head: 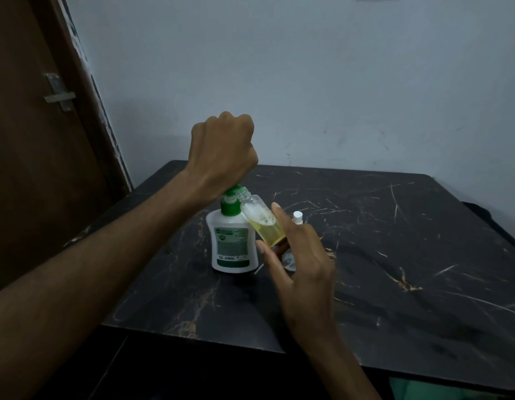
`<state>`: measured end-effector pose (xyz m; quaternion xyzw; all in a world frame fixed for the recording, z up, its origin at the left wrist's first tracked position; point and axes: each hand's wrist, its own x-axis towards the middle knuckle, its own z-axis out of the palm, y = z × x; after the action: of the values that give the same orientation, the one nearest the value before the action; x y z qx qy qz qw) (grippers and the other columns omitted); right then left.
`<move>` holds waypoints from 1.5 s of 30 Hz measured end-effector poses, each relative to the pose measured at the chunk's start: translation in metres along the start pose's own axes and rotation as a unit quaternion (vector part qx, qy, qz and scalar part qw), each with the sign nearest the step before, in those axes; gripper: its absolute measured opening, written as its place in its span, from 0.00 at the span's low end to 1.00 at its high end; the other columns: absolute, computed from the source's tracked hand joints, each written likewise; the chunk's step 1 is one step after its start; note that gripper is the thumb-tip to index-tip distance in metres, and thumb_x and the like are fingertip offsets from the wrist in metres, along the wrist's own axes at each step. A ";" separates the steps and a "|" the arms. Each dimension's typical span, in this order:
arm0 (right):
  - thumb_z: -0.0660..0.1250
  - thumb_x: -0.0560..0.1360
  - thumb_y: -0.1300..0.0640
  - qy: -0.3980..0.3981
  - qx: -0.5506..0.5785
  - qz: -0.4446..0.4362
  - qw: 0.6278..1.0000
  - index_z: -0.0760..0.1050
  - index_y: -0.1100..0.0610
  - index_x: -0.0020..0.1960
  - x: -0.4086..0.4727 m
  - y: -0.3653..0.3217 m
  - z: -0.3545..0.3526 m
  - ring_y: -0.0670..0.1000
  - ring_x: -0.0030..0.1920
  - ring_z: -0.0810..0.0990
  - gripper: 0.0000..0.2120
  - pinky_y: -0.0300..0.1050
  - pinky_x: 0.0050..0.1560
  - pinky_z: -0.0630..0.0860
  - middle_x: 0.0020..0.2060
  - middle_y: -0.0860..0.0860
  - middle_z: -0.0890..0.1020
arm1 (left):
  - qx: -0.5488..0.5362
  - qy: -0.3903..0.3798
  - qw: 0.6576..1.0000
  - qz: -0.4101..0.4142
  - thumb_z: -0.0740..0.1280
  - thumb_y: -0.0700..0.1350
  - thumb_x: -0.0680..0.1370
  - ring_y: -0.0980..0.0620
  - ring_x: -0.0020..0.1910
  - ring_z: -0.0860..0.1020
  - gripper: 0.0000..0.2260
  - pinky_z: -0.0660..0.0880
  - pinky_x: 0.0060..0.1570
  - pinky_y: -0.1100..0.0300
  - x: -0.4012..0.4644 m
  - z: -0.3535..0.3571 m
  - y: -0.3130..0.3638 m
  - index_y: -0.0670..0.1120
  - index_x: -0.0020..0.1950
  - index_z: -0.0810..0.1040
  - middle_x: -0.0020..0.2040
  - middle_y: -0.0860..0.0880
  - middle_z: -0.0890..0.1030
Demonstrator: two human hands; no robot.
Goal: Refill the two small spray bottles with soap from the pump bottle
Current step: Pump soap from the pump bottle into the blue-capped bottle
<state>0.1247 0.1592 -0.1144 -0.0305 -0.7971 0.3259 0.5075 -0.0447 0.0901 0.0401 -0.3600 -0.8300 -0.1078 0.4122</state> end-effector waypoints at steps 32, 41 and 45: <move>0.69 0.83 0.52 0.001 0.070 0.022 0.997 0.73 0.52 0.77 0.002 -0.001 -0.003 0.48 0.54 0.80 0.23 0.47 0.54 0.80 0.57 0.49 0.82 | 0.036 -0.027 0.999 0.021 0.64 0.34 0.71 0.48 0.26 0.60 0.06 0.62 0.32 0.53 0.007 -0.008 0.005 0.39 0.34 0.71 0.28 0.46 0.64; 0.72 0.80 0.50 0.025 0.052 0.022 0.998 0.75 0.54 0.71 -0.001 0.002 -0.001 0.46 0.56 0.80 0.21 0.47 0.56 0.80 0.60 0.47 0.81 | 0.036 -0.027 0.999 0.011 0.63 0.34 0.69 0.49 0.26 0.59 0.06 0.60 0.30 0.55 0.005 -0.010 0.007 0.41 0.34 0.69 0.28 0.46 0.64; 0.73 0.80 0.51 0.023 0.043 0.022 0.999 0.76 0.53 0.70 -0.001 0.003 -0.001 0.46 0.56 0.80 0.20 0.44 0.56 0.79 0.58 0.47 0.81 | 0.039 -0.024 0.999 0.010 0.62 0.35 0.69 0.49 0.26 0.59 0.07 0.59 0.30 0.57 0.006 -0.010 0.008 0.42 0.33 0.68 0.28 0.47 0.64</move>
<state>0.1250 0.1615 -0.1160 -0.0334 -0.7694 0.3700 0.5195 -0.0354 0.0942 0.0498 -0.3543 -0.8396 -0.0631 0.4069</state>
